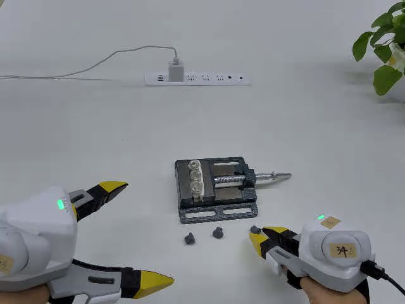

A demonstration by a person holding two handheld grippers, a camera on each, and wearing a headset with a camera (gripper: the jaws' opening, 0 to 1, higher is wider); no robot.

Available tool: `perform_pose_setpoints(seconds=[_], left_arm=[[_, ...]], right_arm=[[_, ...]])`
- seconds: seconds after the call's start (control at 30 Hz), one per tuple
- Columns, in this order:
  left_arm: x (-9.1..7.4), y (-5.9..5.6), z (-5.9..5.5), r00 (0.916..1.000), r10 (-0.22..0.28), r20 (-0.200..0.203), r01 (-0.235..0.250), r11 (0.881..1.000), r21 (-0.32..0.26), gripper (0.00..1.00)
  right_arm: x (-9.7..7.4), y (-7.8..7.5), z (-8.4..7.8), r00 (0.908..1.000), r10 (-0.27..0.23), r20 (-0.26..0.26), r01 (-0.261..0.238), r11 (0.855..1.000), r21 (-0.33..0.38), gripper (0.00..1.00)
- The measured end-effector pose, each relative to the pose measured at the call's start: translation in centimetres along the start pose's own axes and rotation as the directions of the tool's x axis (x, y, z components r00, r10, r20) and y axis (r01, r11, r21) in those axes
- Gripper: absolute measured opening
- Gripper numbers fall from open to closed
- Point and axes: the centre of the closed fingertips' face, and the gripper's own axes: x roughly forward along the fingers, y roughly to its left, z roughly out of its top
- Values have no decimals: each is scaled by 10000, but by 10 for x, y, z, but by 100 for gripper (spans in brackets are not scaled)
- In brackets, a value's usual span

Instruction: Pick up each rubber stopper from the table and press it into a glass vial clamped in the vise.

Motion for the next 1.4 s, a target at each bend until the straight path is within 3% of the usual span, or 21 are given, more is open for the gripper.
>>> perform_pose_setpoints(seconds=[0.27, 0.97, 1.3, 1.4], left_arm=[[1, 0, -1, 10000, -32, -11, 32, 10000, -38, 98], [5, -3, 1, 9999, -143, 17, 143, 9999, -8, 98], [7, -9, 6, 9991, -415, 47, 414, 9991, 56, 95], [8, -11, 11, 9982, -589, 116, 588, 9982, 138, 94]], right_arm=[[1, -1, -2, 10000, -35, -67, 35, 10000, -10, 7], [0, 0, -2, 9998, 190, -60, -192, 9995, -261, 6], [-8, 11, 7, 9955, 931, 196, -917, 9939, -618, 6], [-16, 17, 17, 9873, 1530, 420, -1487, 9846, -920, 6]])
